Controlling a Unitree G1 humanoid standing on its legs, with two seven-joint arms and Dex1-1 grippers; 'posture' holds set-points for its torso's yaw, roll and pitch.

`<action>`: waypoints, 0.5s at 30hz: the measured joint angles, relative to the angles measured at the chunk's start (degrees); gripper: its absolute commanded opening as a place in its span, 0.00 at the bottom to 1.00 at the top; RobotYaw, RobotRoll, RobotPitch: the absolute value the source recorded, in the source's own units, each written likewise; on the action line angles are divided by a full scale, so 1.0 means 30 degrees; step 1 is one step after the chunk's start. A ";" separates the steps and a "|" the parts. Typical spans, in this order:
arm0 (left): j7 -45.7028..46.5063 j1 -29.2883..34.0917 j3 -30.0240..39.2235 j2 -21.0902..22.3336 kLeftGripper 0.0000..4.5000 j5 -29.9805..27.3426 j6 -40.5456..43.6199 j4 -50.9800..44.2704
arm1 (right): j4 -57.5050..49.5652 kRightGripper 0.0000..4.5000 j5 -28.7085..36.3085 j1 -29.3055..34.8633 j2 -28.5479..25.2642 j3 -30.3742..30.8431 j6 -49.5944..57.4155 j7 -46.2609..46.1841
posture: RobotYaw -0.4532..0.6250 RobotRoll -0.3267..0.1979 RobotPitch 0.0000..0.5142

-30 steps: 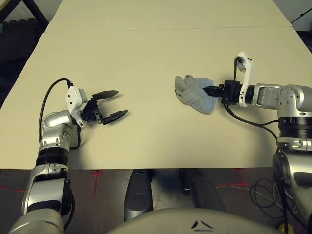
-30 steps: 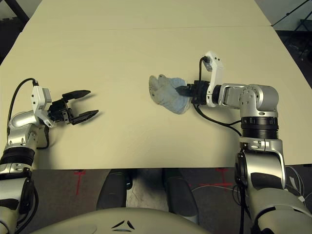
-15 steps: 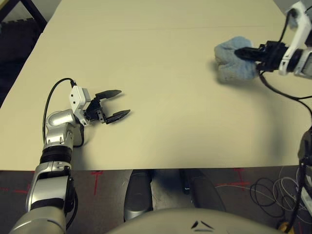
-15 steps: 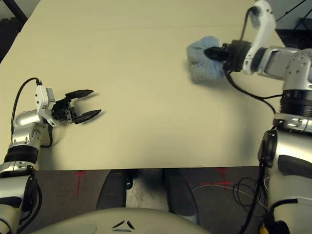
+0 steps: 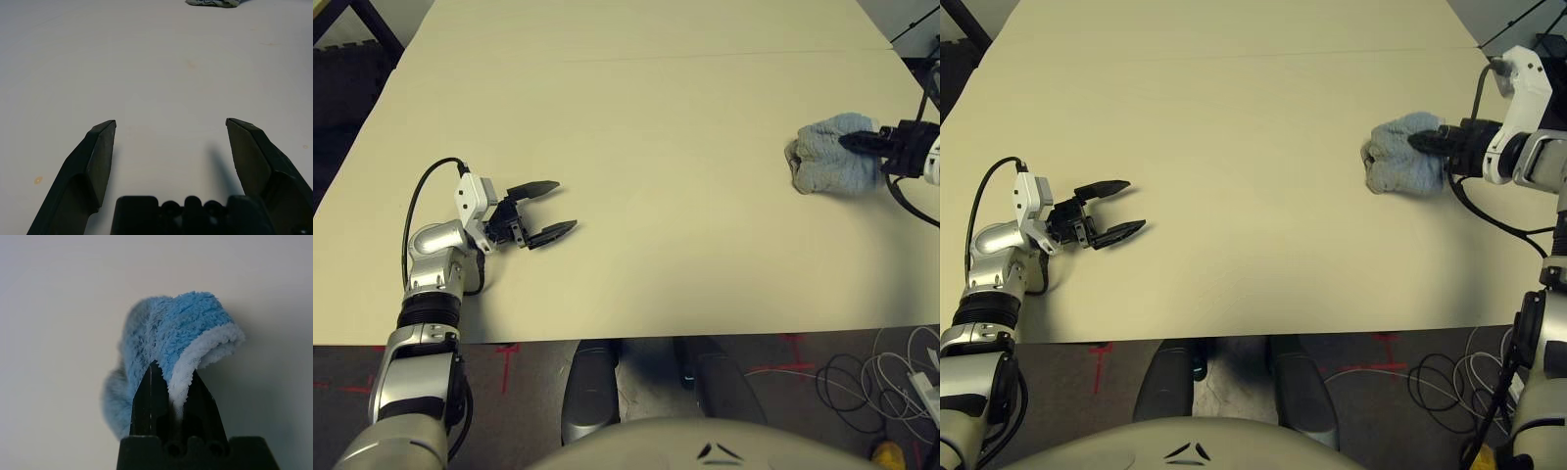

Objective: Wipe the water off the table with a rag.

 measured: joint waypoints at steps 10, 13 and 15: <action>-0.0052 0.0005 0.0008 0.0028 1.00 0.0010 0.0002 0.0001 | 0.1139 0.80 -0.3225 0.1380 0.1004 0.1574 -0.6513 -0.0242 | 0.55 0.62 0.43; 0.0036 0.0004 0.0024 0.0034 1.00 0.0001 0.0050 -0.0018 | 0.1260 0.99 -0.3291 0.1462 0.0966 0.1311 -0.8630 0.0277 | 0.55 0.62 0.43; 0.0137 0.0004 0.0061 0.0034 1.00 -0.0027 0.0190 -0.0028 | 0.1539 0.99 -0.3270 0.1363 0.0910 0.0989 -0.9773 0.0427 | 0.55 0.62 0.42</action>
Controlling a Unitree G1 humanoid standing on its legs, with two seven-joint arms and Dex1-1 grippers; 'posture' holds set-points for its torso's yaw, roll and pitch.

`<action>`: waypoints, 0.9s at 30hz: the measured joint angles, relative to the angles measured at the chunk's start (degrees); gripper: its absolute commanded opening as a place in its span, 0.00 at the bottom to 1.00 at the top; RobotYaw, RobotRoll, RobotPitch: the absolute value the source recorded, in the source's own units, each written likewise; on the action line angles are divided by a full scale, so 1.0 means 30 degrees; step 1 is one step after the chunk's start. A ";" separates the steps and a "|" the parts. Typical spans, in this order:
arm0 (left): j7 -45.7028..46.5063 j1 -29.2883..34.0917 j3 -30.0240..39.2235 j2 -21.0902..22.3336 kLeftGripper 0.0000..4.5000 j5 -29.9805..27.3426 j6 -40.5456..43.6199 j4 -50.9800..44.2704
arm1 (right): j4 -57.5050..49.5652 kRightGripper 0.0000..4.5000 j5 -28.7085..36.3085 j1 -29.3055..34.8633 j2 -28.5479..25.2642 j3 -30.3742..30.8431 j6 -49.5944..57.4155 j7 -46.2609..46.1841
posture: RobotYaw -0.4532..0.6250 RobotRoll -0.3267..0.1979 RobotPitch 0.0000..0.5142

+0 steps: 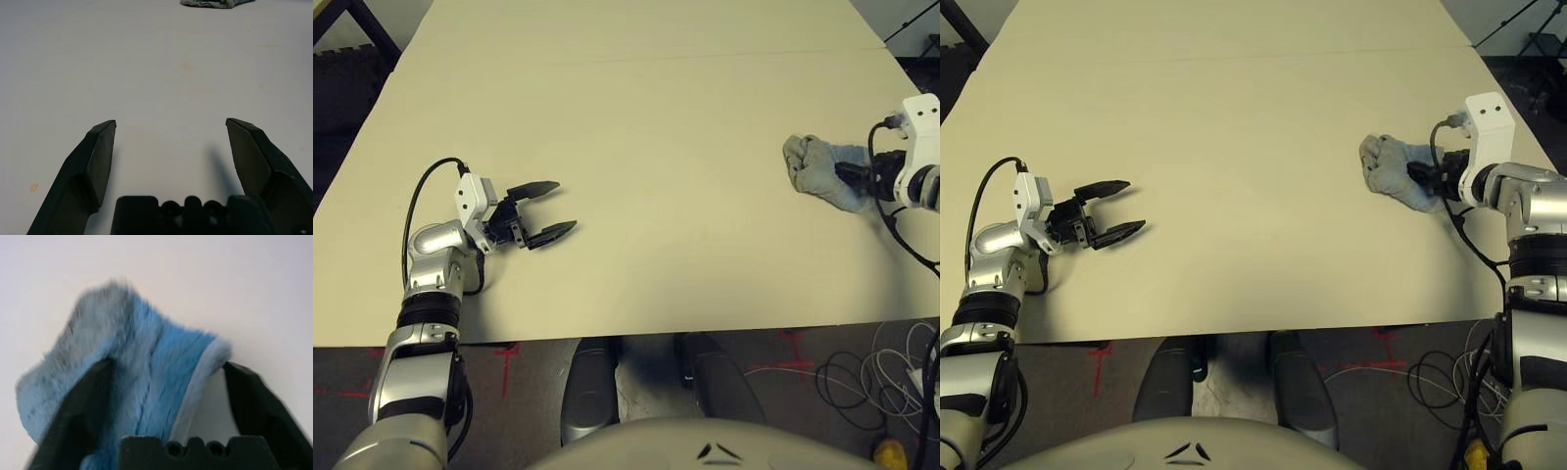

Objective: Wipe the water off the table with a rag.

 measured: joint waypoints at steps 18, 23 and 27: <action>1.1956 -0.5036 0.3766 0.0416 1.00 0.0733 0.0824 0.5321 | 0.8843 0.99 0.0415 -0.3061 0.0954 -0.4216 -1.2137 -0.2874 | 0.59 0.62 0.39; 1.4223 -0.5732 0.4266 0.1048 1.00 0.1071 0.0596 0.6869 | 0.9667 0.99 0.0525 -0.2940 0.1623 -0.4797 -1.3808 -0.3516 | 0.59 0.62 0.37; 1.5214 -0.5875 0.4494 0.1370 1.00 0.1348 0.0447 0.7581 | 0.9846 0.99 0.0675 -0.2920 0.1832 -0.4911 -1.4424 -0.3640 | 0.59 0.62 0.37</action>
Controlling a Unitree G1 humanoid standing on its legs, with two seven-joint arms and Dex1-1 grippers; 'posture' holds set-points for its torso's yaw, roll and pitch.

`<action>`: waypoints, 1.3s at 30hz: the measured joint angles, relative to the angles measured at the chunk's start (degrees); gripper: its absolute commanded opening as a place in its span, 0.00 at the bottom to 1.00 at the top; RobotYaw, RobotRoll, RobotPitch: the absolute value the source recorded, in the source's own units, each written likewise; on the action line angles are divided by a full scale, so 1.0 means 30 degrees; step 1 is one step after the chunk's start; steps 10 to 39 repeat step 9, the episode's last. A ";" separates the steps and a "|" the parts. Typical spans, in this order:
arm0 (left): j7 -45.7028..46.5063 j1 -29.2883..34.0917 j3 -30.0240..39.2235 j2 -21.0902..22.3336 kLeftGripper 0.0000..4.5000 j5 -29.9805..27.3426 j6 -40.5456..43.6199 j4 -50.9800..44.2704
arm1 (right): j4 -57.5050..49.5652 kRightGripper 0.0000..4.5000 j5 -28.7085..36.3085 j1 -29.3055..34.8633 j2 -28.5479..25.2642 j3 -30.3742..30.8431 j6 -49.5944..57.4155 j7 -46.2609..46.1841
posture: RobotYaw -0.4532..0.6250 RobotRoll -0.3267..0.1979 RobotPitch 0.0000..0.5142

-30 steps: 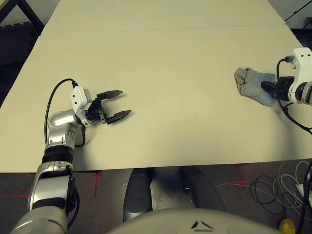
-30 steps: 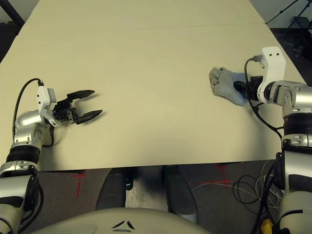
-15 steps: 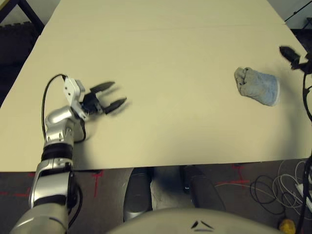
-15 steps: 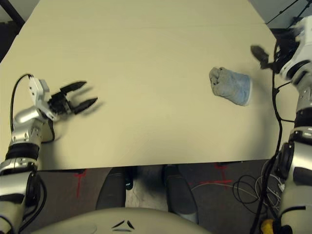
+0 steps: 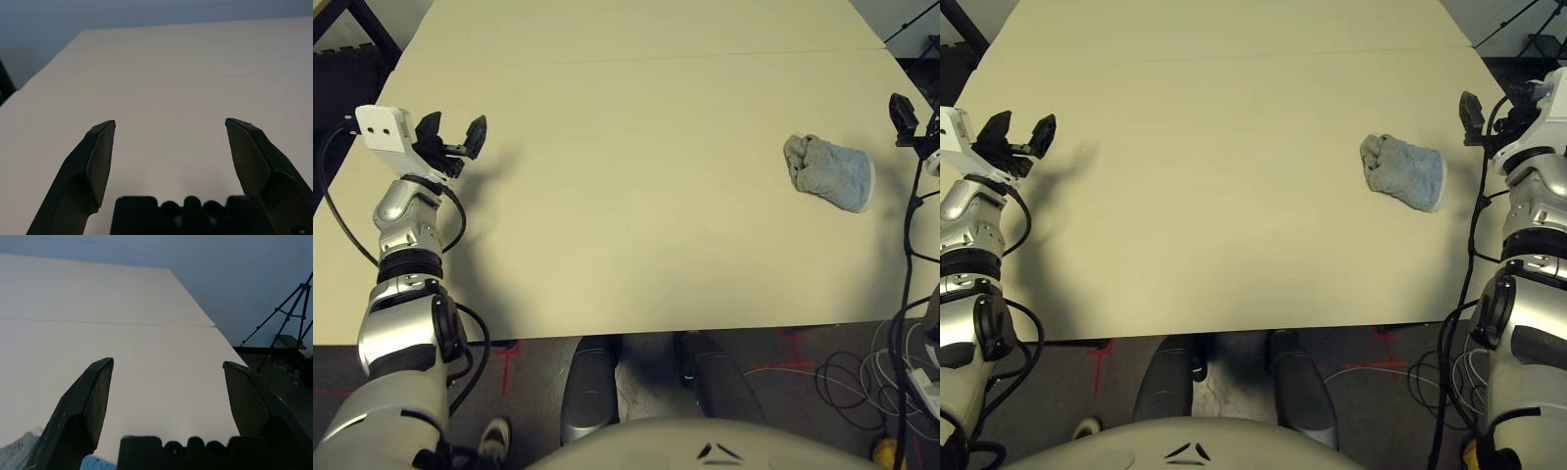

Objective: Wipe the water off the table with a rag.

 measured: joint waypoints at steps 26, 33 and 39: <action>0.0488 -0.0018 0.0143 0.0142 1.00 0.0149 -0.0018 0.0421 | 0.0221 0.99 0.0368 0.0000 0.0277 -0.0440 -0.0278 -0.0308 | 0.59 0.62 0.36; 0.0488 -0.0018 0.0143 0.0142 1.00 0.0149 -0.0018 0.0421 | 0.0221 0.99 0.0368 0.0000 0.0277 -0.0440 -0.0278 -0.0308 | 0.59 0.62 0.36; 0.0488 -0.0018 0.0143 0.0142 1.00 0.0149 -0.0018 0.0421 | 0.0221 0.99 0.0368 0.0000 0.0277 -0.0440 -0.0278 -0.0308 | 0.59 0.62 0.36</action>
